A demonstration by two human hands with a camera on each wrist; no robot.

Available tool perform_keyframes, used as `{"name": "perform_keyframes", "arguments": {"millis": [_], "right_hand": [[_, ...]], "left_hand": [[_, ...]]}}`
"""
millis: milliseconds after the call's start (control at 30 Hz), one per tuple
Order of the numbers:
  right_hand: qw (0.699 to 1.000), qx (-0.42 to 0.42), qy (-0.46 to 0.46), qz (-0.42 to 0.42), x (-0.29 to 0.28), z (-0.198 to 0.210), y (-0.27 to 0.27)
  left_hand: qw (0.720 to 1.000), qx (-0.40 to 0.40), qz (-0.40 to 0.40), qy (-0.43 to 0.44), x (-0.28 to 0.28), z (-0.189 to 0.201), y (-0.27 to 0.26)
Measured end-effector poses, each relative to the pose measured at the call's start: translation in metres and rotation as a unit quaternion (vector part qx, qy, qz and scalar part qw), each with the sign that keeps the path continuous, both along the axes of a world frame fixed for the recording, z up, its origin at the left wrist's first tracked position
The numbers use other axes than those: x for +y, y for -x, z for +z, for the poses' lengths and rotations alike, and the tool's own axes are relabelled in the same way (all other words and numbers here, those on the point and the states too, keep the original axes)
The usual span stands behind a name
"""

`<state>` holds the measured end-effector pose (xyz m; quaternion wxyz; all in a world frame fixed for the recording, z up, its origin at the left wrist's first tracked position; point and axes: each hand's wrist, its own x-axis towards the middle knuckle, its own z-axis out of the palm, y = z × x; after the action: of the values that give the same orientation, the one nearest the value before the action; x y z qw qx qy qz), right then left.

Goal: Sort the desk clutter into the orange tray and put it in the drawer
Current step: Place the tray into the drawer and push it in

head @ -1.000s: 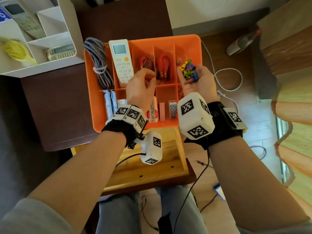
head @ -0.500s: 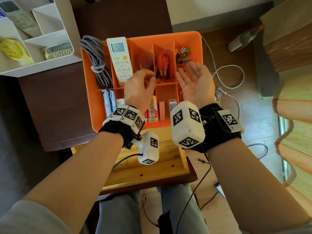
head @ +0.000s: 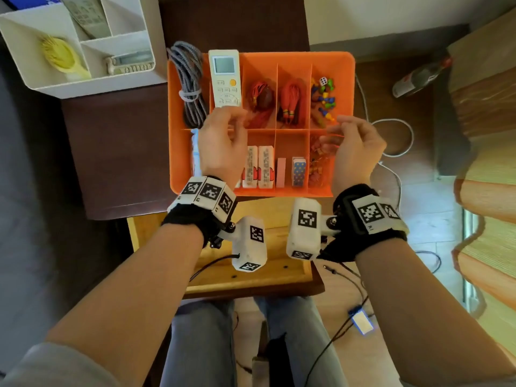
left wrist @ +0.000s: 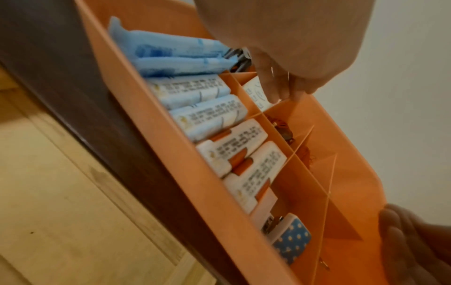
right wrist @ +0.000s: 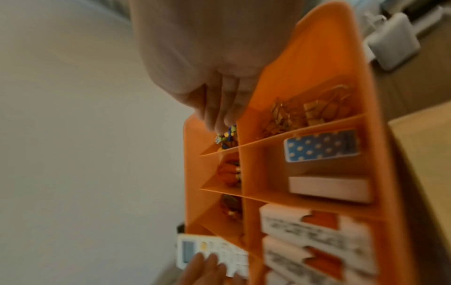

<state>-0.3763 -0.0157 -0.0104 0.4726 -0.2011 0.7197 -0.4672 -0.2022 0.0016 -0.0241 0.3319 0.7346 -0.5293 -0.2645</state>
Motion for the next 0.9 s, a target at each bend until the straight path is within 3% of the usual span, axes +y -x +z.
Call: {"name": "perform_keyframes", "arguments": {"millis": [167,400,467,567,667,767,900], "right_hand": [[0.978,0.205,0.038,-0.014,0.027,-0.013,0.002],[0.952,0.307,-0.014,-0.010,0.059,-0.031,0.012],[0.950,0.310,-0.032,0.016,0.065,-0.036,0.013],[0.967,0.246,-0.054,0.041,0.066,-0.042,0.010],[0.978,0.178,-0.099,0.041,0.062,-0.040,0.007],[0.977,0.176,-0.116,0.031,0.061,-0.038,0.005],[0.978,0.189,-0.089,0.019,0.065,-0.040,0.003]], "left_hand": [[0.988,-0.133,0.082,0.015,0.035,-0.006,-0.015],[0.962,-0.188,0.186,-0.063,0.062,-0.024,-0.025],[0.967,-0.158,0.190,-0.061,0.063,-0.024,-0.024],[0.963,-0.118,0.229,-0.079,0.061,-0.017,-0.024],[0.939,-0.100,0.277,-0.176,0.059,-0.010,-0.031],[0.914,-0.088,0.296,-0.263,0.060,-0.002,-0.032],[0.913,-0.073,0.290,-0.279,0.065,0.005,-0.030]]}}
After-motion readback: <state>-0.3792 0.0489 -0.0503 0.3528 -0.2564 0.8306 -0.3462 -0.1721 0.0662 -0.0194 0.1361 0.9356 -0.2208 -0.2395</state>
